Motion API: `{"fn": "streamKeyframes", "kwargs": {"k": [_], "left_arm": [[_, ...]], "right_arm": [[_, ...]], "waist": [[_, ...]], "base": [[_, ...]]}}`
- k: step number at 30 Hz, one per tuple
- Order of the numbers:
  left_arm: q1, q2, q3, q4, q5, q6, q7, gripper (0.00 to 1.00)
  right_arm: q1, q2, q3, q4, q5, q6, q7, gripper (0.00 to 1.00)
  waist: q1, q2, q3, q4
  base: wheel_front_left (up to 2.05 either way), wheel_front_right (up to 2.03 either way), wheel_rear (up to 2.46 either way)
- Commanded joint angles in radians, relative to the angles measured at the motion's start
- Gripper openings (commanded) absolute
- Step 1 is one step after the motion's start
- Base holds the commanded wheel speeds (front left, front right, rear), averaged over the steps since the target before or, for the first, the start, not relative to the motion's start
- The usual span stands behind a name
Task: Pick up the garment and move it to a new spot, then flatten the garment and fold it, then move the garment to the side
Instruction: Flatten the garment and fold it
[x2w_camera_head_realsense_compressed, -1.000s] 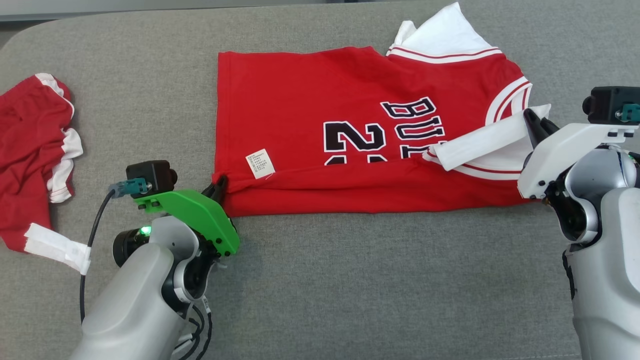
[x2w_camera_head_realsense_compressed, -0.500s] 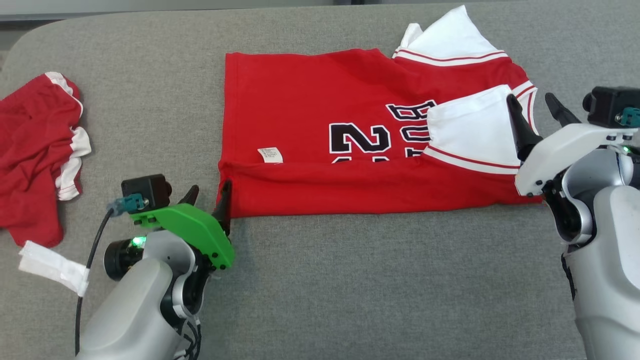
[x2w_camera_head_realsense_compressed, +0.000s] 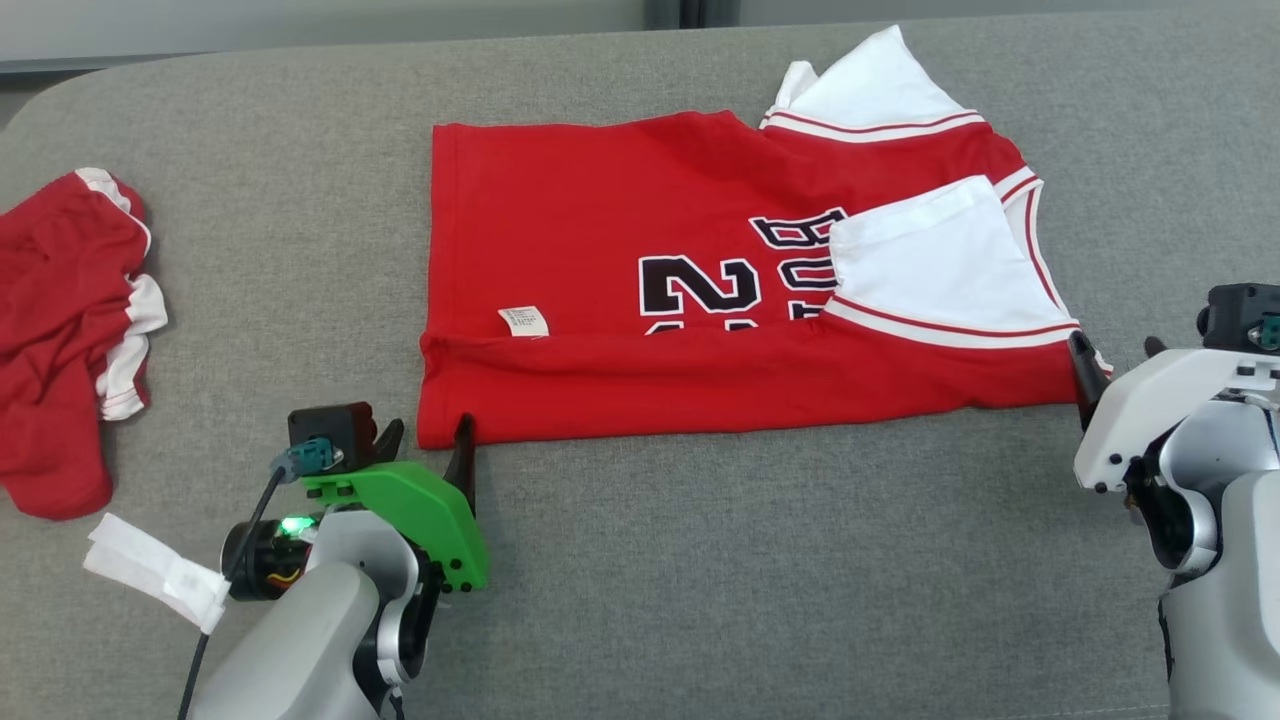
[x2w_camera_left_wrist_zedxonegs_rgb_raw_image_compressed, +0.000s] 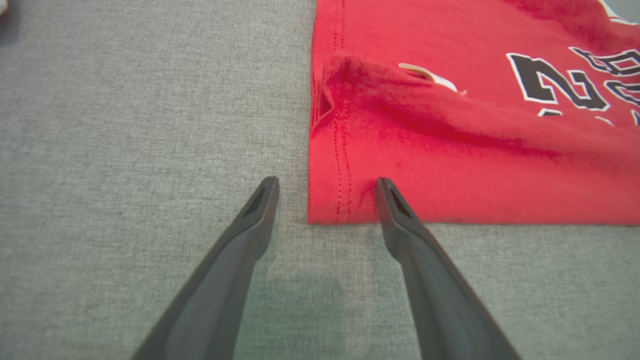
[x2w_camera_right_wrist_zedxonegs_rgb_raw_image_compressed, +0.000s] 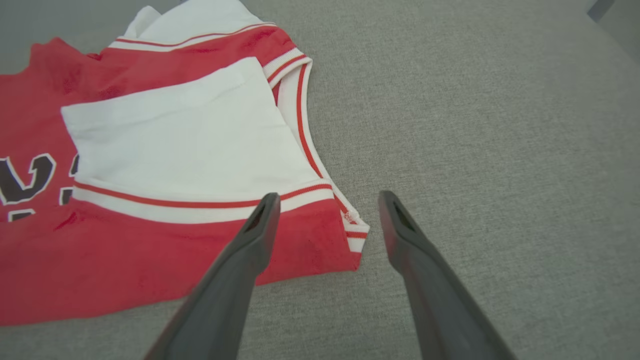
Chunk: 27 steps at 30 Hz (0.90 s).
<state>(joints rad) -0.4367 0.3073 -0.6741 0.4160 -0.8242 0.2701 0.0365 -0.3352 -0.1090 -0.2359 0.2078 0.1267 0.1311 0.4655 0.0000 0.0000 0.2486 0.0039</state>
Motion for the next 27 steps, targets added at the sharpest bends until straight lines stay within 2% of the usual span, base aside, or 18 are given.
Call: {"fn": "streamKeyframes", "kwargs": {"k": [1, 10, 16, 17, 18, 19, 20, 27], "left_arm": [[-0.017, -0.005, -0.001, 0.009, 0.006, 0.004, -0.005, 1.00], [-0.050, -0.026, -0.015, 0.079, 0.012, -0.003, -0.007, 1.00], [-0.068, -0.033, -0.030, 0.121, 0.001, -0.014, 0.034, 1.00], [-0.065, -0.035, -0.035, 0.128, -0.003, -0.019, 0.046, 0.91], [-0.062, -0.037, -0.040, 0.133, -0.006, -0.023, 0.054, 0.51], [-0.057, -0.039, -0.044, 0.138, -0.011, -0.028, 0.063, 0.00], [-0.050, -0.041, -0.047, 0.142, -0.016, -0.033, 0.071, 0.00], [0.007, -0.021, -0.042, 0.132, -0.044, -0.051, 0.087, 0.00]], "right_arm": [[-0.017, 0.004, 0.002, 0.018, -0.006, -0.001, 0.015, 1.00], [-0.084, 0.008, -0.025, 0.144, -0.039, -0.001, 0.034, 1.00], [-0.098, 0.015, -0.039, 0.235, -0.055, -0.001, 0.058, 1.00], [-0.093, 0.019, -0.046, 0.250, -0.055, -0.001, 0.071, 1.00], [-0.087, 0.021, -0.043, 0.258, -0.055, -0.001, 0.079, 0.94], [-0.082, 0.023, -0.043, 0.261, -0.053, -0.001, 0.081, 0.08], [-0.075, 0.024, -0.044, 0.260, -0.051, -0.001, 0.081, 0.00], [-0.018, 0.027, -0.069, 0.163, -0.036, -0.002, 0.057, 0.00]], "waist": [[0.0000, 0.0000, 0.013, -0.006], [0.0000, 0.0000, 0.054, -0.001], [0.0000, 0.0000, 0.069, 0.003], [0.0000, 0.0000, 0.069, 0.004], [0.0000, 0.0000, 0.068, 0.005], [0.0000, 0.0000, 0.066, 0.005], [0.0000, 0.0000, 0.062, 0.006], [0.0000, 0.0000, 0.009, -0.002]], "base": [[0.00, 0.00, 0.00], [0.00, 0.00, 0.00], [0.00, 0.00, 0.00], [0.00, 0.00, 0.00], [0.00, 0.00, 0.00], [0.00, 0.00, 0.00], [0.00, 0.00, 0.00], [0.00, 0.00, 0.00]]}}
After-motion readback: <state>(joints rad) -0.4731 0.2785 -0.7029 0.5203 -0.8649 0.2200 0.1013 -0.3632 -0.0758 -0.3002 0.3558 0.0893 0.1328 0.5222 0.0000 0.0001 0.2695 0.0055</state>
